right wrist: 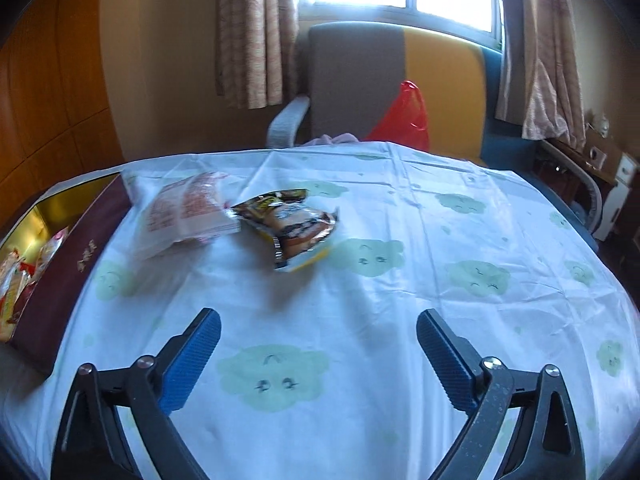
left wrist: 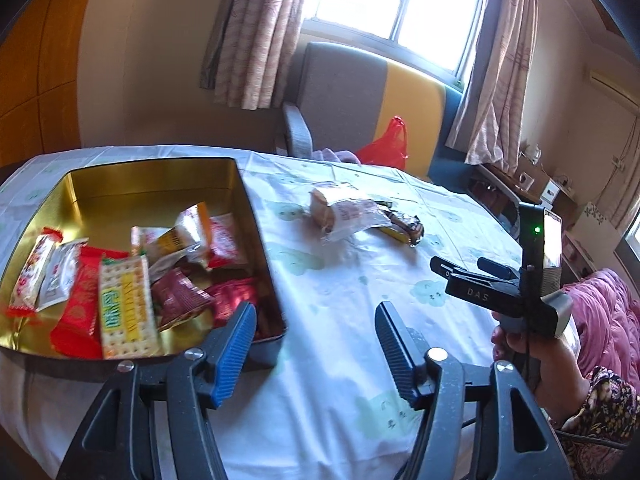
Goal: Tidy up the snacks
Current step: 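Move both open grippers back toward the bread bun and sesame packet, then grasp the clear-wrapped bread bun with the left gripper while the right gripper reaches the sesame packet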
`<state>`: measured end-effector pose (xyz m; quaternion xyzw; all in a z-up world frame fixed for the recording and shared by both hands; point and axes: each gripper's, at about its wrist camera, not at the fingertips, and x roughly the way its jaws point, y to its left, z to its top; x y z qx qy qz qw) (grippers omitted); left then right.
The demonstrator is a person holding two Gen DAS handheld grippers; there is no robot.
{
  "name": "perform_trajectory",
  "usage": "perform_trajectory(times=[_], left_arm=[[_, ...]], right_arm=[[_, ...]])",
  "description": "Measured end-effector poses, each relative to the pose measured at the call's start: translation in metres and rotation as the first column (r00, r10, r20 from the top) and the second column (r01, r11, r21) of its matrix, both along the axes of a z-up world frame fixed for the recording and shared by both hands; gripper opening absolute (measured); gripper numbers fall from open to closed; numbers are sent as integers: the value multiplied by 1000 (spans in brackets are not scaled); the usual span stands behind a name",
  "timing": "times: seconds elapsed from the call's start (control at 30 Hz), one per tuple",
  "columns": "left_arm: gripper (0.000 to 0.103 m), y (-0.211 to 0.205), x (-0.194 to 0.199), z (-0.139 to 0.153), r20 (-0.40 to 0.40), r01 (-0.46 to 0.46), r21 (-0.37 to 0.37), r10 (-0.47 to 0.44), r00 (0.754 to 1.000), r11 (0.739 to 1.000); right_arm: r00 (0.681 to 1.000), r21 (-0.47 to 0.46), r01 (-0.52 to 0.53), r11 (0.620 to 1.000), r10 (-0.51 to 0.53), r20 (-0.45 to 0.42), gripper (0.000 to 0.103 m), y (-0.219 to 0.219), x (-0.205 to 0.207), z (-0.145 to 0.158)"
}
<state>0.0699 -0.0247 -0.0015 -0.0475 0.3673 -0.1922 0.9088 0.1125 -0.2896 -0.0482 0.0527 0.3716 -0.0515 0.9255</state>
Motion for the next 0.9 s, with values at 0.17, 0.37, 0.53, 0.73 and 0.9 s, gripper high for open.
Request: perform_trajectory(times=[0.17, 0.37, 0.53, 0.73, 0.9], left_arm=[[64, -23, 23, 5, -23, -16, 18, 17, 1000, 1000], [65, -58, 66, 5, -44, -34, 55, 37, 998, 998], [66, -84, 114, -2, -105, -78, 48, 83, 991, 996], [72, -106, 163, -10, -130, -157, 62, 164, 978, 986], [72, -128, 190, -23, -119, -136, 129, 151, 981, 982]], right_arm=[[997, 36, 60, 998, -58, -44, 103, -14, 3, -7], [983, 87, 125, 988, -112, -143, 103, -25, 7, -30], [984, 82, 125, 989, -113, -137, 103, -23, 6, -31], [981, 26, 127, 992, -122, -147, 103, -15, 10, -34], [986, 68, 129, 989, -121, -115, 103, -21, 6, -32]])
